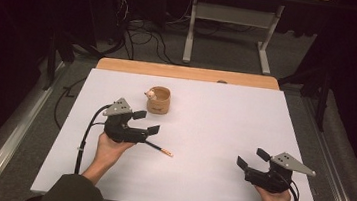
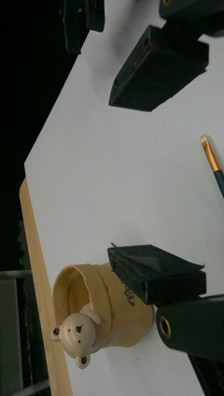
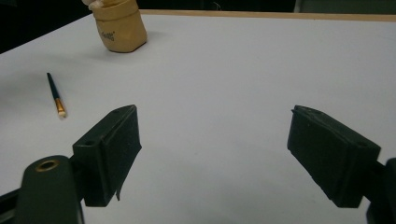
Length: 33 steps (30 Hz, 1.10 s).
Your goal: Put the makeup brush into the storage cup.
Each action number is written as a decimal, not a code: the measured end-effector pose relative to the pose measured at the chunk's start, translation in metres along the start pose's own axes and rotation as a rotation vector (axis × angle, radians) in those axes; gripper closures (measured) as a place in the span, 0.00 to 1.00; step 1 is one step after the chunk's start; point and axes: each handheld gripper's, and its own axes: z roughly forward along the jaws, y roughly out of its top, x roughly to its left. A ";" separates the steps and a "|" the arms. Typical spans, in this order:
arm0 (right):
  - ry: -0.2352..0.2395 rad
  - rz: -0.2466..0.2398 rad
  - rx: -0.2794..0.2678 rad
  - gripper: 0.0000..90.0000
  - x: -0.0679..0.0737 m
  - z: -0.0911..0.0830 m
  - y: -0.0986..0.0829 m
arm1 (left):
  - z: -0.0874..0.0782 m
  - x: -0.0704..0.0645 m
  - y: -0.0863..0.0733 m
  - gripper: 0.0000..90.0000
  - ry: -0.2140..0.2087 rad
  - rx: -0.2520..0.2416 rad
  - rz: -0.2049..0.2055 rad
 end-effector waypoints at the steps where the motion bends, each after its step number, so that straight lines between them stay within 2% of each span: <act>1: 0.000 0.000 0.000 0.21 0.000 0.000 0.000 | 0.000 0.000 0.000 0.26 0.000 0.000 0.000; 13: 0.010 -0.007 0.002 0.21 0.000 0.001 0.000 | 0.014 -0.002 0.007 0.26 -0.005 0.000 0.006; 17: 0.008 0.000 0.006 0.21 0.000 0.001 0.000 | 0.021 -0.003 0.010 0.26 -0.007 0.019 0.017; 21: 0.010 -0.002 0.005 0.21 0.000 0.001 0.000 | 0.024 -0.004 0.012 0.26 -0.011 0.010 0.016; 26: 0.013 -0.001 0.005 0.21 0.001 0.001 0.000 | 0.030 -0.004 0.013 0.27 -0.011 0.022 0.013; 33: 0.016 0.001 0.004 0.21 0.000 0.001 0.000 | 0.030 -0.002 0.014 0.27 -0.015 0.028 0.004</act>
